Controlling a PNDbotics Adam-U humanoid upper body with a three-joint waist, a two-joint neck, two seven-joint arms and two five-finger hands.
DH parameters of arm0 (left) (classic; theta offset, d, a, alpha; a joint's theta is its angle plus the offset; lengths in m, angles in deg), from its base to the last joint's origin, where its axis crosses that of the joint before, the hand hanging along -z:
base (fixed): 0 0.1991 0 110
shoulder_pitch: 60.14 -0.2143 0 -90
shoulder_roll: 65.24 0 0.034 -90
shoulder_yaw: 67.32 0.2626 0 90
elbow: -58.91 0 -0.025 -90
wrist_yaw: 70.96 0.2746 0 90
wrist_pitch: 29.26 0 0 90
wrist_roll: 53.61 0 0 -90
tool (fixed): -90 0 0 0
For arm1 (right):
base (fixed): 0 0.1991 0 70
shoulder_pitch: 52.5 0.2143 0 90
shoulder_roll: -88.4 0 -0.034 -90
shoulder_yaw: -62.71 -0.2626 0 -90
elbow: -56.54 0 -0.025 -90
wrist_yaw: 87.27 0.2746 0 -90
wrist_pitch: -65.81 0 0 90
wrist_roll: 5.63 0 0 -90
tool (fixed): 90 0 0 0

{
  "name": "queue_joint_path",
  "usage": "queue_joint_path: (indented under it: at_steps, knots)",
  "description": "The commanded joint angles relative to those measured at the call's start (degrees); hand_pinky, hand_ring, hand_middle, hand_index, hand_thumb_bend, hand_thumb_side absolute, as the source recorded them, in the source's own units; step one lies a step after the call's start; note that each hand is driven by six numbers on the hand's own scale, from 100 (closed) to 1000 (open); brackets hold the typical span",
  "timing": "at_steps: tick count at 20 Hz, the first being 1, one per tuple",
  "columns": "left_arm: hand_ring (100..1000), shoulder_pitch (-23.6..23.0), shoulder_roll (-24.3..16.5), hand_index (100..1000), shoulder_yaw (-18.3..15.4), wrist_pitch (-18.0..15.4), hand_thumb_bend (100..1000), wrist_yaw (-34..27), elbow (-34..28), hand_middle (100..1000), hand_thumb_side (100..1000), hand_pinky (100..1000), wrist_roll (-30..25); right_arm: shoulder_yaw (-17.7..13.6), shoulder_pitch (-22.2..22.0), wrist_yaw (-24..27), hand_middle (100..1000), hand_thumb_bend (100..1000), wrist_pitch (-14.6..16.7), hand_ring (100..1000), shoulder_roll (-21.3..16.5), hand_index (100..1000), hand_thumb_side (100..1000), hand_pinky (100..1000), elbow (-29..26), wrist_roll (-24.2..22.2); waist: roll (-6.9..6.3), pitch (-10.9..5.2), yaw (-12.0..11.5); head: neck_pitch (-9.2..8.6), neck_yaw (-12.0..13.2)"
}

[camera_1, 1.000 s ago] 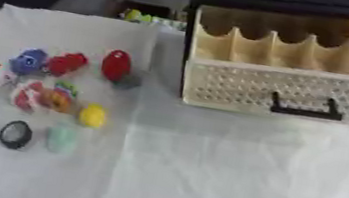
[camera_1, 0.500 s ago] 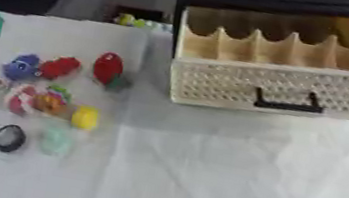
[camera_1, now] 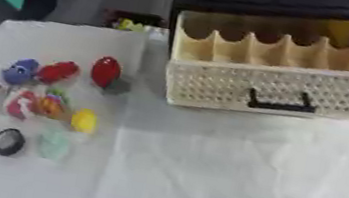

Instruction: Pick up objects from table and place into drawer.

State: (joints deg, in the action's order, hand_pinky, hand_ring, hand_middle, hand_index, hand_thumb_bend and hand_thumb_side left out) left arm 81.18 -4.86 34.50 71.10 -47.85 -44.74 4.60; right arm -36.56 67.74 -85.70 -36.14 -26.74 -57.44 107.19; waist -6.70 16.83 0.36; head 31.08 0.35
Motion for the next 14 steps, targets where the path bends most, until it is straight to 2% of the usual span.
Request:
queue_joint_path:
  at_steps: [1,5,14]
  knots:
    - [443,3.1,0.9,517,0.3,-0.1,100,-0.4,1.0,414,263,302,-0.7,-0.1,0.8,0.2,355,408,-0.1,367,-1.5,726,1000,377,-0.6,-0.5,0.17,-1.59,0.1,-0.66,-0.3]
    - [440,6.6,4.1,514,1.2,-0.3,100,-0.1,3.3,412,273,296,-1.1,0.1,1.1,0.3,354,407,-0.2,367,-1.3,725,1000,376,-0.6,-0.8,-0.05,-1.88,0.3,-0.84,-0.7]
    - [433,11.3,10.8,513,3.1,-0.6,100,-0.5,5.8,408,311,285,-1.4,0.2,1.8,0.7,355,402,-0.3,367,-0.6,725,1000,376,-0.6,-1.0,-0.56,-2.15,0.8,-2.72,-2.4]
